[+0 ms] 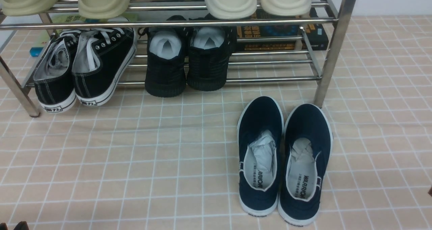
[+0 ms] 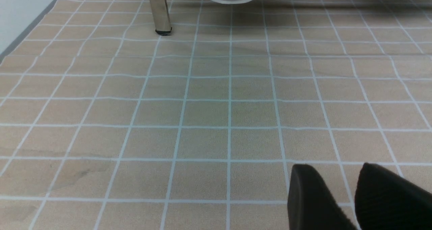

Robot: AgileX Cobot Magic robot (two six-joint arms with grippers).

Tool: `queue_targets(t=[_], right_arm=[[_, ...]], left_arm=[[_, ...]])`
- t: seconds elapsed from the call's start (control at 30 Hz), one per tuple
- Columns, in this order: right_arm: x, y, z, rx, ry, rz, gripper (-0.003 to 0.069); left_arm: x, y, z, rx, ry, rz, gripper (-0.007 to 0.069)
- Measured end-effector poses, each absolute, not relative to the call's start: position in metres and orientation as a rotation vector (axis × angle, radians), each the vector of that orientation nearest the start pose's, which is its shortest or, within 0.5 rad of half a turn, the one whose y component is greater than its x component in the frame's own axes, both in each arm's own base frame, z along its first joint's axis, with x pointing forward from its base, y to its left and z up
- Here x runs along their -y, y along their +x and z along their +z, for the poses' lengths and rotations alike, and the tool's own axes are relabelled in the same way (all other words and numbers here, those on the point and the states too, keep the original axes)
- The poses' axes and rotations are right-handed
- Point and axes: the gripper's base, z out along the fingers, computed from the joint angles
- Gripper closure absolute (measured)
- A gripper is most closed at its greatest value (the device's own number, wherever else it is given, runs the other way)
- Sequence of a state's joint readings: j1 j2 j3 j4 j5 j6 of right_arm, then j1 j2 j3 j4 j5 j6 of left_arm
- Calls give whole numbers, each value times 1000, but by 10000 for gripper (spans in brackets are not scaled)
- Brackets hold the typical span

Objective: Take the shoes off the shelf from the light coffee tablecloth by hand.

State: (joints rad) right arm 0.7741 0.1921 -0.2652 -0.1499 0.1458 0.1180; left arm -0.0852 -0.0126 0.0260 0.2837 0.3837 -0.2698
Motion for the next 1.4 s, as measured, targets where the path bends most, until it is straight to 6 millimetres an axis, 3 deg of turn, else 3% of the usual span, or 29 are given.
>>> queue_targets(t=[0.7,1.1,1.4], right_arm=[[-44,48,278,-1451,-614,552,646],[-40,44,264,-1629,-598,568,637],[-27,52,260,-1717,-376,373,624]], left_arm=[[-5,53,172,-1865,2,35,385],[-5,53,172,-1865,2,35,385],[-5,53,172,-1865,2,35,385]])
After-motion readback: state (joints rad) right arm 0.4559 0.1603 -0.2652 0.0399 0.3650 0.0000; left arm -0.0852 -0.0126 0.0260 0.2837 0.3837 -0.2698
